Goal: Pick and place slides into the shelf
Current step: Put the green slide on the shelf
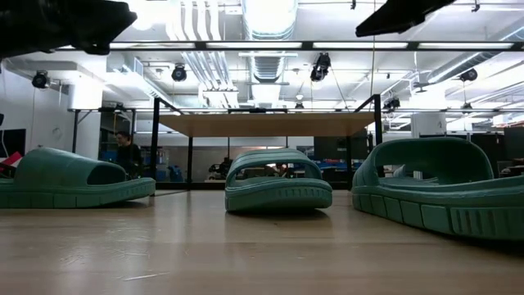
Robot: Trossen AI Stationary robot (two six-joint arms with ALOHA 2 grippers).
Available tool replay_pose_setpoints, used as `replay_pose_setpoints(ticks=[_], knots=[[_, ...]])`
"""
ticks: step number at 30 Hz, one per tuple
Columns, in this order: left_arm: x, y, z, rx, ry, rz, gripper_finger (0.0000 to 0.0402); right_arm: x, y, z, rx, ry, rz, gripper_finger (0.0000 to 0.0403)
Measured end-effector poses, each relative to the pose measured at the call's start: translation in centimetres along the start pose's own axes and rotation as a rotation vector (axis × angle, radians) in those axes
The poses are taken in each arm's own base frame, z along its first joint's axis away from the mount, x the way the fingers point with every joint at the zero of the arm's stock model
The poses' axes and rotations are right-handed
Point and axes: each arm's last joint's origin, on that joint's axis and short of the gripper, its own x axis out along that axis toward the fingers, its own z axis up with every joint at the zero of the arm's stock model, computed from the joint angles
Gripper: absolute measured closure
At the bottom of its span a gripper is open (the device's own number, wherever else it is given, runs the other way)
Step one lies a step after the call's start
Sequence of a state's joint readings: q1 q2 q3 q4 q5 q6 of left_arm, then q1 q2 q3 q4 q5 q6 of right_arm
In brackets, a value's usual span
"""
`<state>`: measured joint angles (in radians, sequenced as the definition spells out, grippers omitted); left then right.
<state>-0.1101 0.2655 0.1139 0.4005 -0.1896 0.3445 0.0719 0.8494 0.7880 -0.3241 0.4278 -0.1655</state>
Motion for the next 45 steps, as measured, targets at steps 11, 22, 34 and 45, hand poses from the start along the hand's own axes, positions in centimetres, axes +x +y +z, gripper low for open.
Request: replay_pose_setpoints(ticks=[11, 22, 34, 45], knots=[[0.0, 0.0, -0.1, 0.002, 0.001, 0.002, 0.0237, -2.6, 1.0, 0.0, 0.075, 0.211, -0.01, 0.0266], [0.0, 0.0, 0.0, 0.002, -0.002, 0.003, 0.0237, -3.0, 1.4, -3.6, 0.19, 0.554, -0.119, 0.0271], [0.0, 0.0, -0.1, 0.003, 0.002, 0.003, 0.0237, -0.9, 2.9, -6.3, 0.056, 0.761, -0.203, 0.0288], [0.0, 0.0, -0.1, 0.003, 0.003, 0.005, 0.0237, 1.1, 4.0, -7.5, -0.05, 0.857, -0.31, 0.0302]])
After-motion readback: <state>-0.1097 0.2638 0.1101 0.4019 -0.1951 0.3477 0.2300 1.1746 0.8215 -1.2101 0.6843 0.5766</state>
